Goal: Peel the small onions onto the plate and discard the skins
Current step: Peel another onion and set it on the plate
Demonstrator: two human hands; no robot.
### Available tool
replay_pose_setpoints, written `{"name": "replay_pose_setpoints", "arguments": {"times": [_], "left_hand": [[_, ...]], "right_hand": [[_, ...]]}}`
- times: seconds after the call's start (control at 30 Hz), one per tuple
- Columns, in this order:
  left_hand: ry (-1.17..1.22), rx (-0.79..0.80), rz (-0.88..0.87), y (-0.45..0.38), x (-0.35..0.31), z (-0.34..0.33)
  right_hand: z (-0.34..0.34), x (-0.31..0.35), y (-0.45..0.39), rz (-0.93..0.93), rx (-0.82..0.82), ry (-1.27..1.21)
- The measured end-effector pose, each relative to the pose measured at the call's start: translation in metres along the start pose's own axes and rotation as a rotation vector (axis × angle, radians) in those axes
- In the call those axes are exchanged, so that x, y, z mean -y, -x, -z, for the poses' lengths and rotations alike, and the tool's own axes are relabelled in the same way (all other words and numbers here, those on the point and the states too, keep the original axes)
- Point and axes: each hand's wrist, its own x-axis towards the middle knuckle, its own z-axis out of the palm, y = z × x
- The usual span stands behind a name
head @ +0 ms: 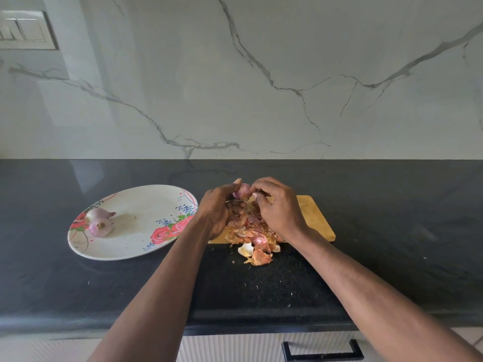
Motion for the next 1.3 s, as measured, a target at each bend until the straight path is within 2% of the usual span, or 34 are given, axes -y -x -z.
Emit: {"name": "replay_pose_setpoints", "arguments": {"times": [0.13, 0.3, 0.37, 0.57, 0.87, 1.17, 1.3], "left_hand": [[0.046, 0.008, -0.031, -0.003, 0.002, 0.003], [0.094, 0.077, -0.041, -0.002, 0.001, 0.003], [0.101, 0.096, -0.048, -0.001, 0.0, 0.001], [0.094, 0.126, -0.072, 0.0, 0.001, -0.001], [0.034, 0.09, -0.058, 0.001, 0.001, -0.001], [0.171, 0.1, -0.004, 0.002, -0.002, -0.001], [0.222, 0.1, -0.006, 0.001, -0.001, 0.0]], "right_hand": [[-0.002, 0.003, 0.0, -0.167, -0.099, -0.024], [-0.002, 0.012, -0.002, -0.453, -0.016, -0.252], [-0.001, 0.012, -0.005, -0.512, -0.025, -0.302], [0.0, 0.011, -0.006, -0.5, -0.017, -0.254], [0.003, 0.009, -0.01, -0.559, -0.041, -0.343], [0.004, 0.008, -0.01, -0.572, -0.06, -0.338], [0.003, 0.004, -0.008, -0.513, -0.059, -0.201]]}}
